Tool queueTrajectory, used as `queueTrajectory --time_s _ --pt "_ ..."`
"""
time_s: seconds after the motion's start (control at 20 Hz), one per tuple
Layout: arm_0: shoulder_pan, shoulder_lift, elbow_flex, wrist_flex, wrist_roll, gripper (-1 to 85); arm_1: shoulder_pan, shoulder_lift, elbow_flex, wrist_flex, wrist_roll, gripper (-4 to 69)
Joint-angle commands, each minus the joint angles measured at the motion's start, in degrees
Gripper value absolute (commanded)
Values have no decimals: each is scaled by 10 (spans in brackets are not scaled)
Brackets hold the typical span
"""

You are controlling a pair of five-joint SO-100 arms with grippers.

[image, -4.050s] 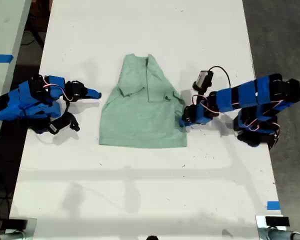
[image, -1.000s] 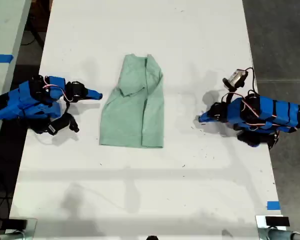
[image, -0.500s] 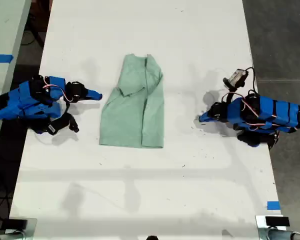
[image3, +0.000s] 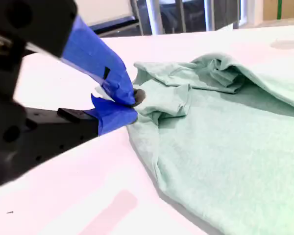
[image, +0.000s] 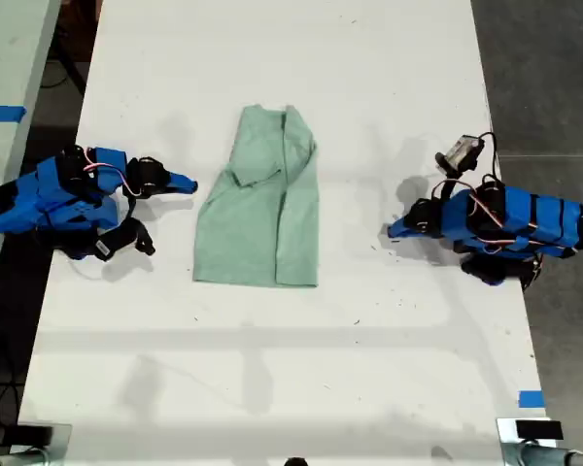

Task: Fold t shirt

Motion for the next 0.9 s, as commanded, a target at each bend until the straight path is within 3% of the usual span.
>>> queueTrajectory --time_s 0.0,0.2,0.85 --pt "5 4 -2 -3 -7 -1 -13 10 33 4 11 8" --pt "-3 4 5 13 -44 -1 -11 10 33 4 11 8" --pt "-4 4 5 10 -40 -1 -15 10 33 4 17 8"
